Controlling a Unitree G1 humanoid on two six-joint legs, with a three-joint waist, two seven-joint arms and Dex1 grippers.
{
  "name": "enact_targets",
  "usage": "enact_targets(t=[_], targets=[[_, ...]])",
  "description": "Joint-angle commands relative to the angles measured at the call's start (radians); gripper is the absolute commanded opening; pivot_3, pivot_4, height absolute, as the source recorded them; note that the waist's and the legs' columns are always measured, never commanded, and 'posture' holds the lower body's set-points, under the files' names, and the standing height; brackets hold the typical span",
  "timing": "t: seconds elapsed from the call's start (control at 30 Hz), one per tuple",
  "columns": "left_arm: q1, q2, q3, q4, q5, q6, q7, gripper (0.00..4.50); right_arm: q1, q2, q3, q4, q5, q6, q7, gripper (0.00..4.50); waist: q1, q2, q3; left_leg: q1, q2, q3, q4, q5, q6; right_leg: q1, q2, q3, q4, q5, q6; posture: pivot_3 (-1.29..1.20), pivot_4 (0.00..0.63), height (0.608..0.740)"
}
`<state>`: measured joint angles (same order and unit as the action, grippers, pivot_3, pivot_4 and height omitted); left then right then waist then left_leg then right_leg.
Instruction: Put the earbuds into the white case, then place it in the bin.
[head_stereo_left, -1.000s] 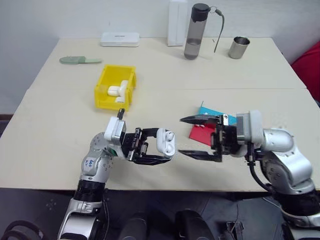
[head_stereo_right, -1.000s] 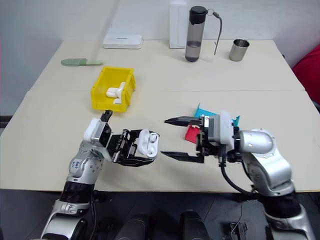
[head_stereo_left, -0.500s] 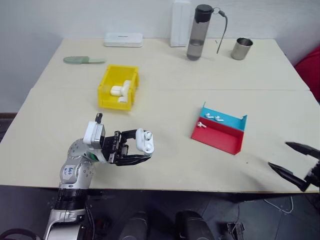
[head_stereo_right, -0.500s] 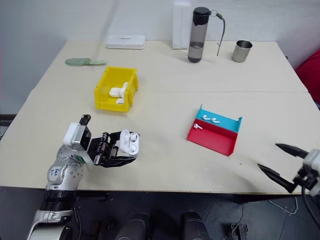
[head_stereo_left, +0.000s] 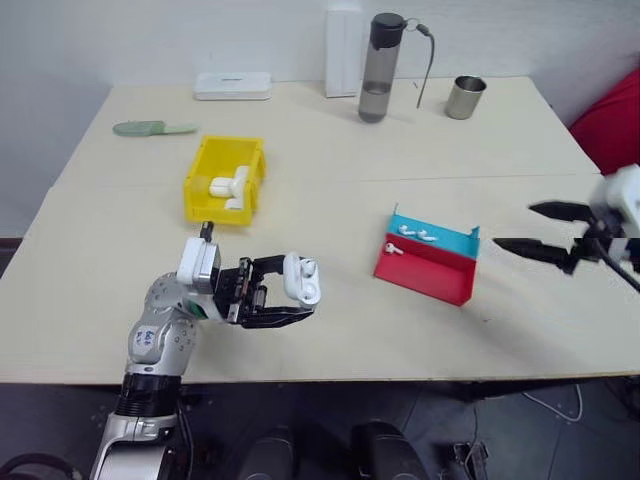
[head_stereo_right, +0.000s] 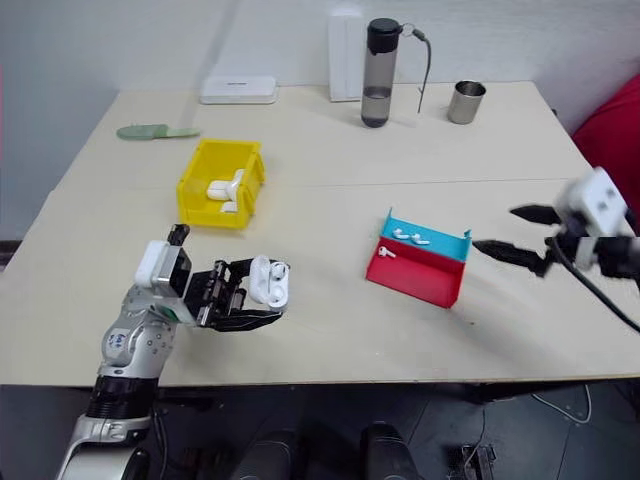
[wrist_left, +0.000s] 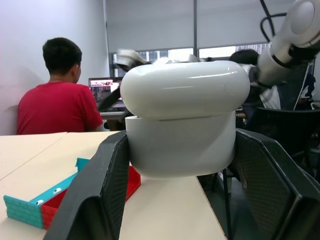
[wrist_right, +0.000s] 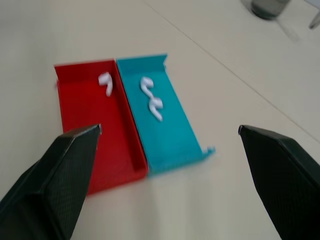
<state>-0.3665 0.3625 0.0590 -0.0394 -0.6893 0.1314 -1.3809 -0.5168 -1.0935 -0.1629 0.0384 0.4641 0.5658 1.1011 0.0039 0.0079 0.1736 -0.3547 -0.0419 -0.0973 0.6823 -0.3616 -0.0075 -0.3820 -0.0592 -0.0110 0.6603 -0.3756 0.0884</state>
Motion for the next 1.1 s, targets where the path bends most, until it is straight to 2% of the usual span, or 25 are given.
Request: enact_targets(t=[0.03, 0.1, 0.13, 0.2, 0.3, 0.63, 1.1], targets=[[-0.006, 0.000, -0.007, -0.031, -0.006, -0.002, 0.012, 2.75, -0.194, 0.020, 0.182, 0.102, -0.114, 0.083, 0.027, 4.48, 0.011, 0.000, 0.000, -0.001, 0.000, 0.000, 0.000, 0.000, 0.000, -0.001, -0.001, 0.000, 0.000, 0.000, 0.000, 0.00, 0.150, 0.740], [-0.007, -0.002, -0.013, -0.030, -0.003, -0.007, 0.014, 2.75, -0.311, 0.057, 0.288, 0.196, -0.189, 0.074, 0.067, 4.48, 0.020, 0.000, 0.000, -0.005, -0.001, -0.001, 0.001, 0.000, 0.000, -0.006, -0.001, 0.000, 0.001, 0.000, 0.000, 0.00, 0.150, 0.740], [-0.007, -0.003, -0.016, -0.030, -0.001, -0.011, 0.015, 2.75, -0.356, 0.079, 0.335, 0.250, -0.232, 0.037, 0.087, 4.30, 0.019, 0.000, 0.000, -0.010, -0.002, -0.001, 0.001, 0.000, 0.000, -0.010, -0.002, -0.001, 0.001, 0.000, 0.000, 0.00, 0.150, 0.740], [-0.010, -0.006, -0.021, -0.029, 0.004, -0.018, 0.017, 2.75, -0.429, 0.122, 0.404, 0.366, -0.317, -0.036, 0.089, 3.86, 0.017, 0.000, 0.000, -0.016, -0.003, -0.001, 0.002, 0.000, 0.000, -0.015, -0.002, -0.001, 0.002, 0.000, 0.001, 0.00, 0.150, 0.740], [-0.008, -0.008, -0.030, -0.038, 0.009, -0.027, 0.022, 2.75, -0.515, 0.191, 0.471, 0.551, -0.406, -0.157, 0.121, 2.87, 0.016, 0.000, 0.000, -0.016, -0.003, -0.002, 0.004, 0.000, 0.000, -0.015, -0.002, -0.003, 0.004, 0.000, 0.001, 0.00, 0.150, 0.740], [0.013, -0.004, -0.041, -0.066, 0.011, -0.032, 0.040, 2.75, -0.697, 0.353, 0.542, 0.937, -0.593, -0.449, 0.175, 2.87, -0.020, 0.000, 0.000, -0.015, -0.003, -0.001, 0.003, 0.000, 0.000, -0.016, -0.002, -0.004, 0.011, 0.000, 0.001, 0.00, 0.150, 0.740], [0.026, 0.002, -0.042, -0.083, 0.011, -0.036, 0.061, 2.75, -0.774, 0.463, 0.547, 1.125, -0.726, -0.616, 0.176, 2.87, -0.038, 0.000, 0.000, -0.015, -0.003, -0.002, 0.004, 0.001, -0.001, -0.018, -0.002, -0.004, 0.016, 0.000, 0.001, 0.00, 0.150, 0.740]])
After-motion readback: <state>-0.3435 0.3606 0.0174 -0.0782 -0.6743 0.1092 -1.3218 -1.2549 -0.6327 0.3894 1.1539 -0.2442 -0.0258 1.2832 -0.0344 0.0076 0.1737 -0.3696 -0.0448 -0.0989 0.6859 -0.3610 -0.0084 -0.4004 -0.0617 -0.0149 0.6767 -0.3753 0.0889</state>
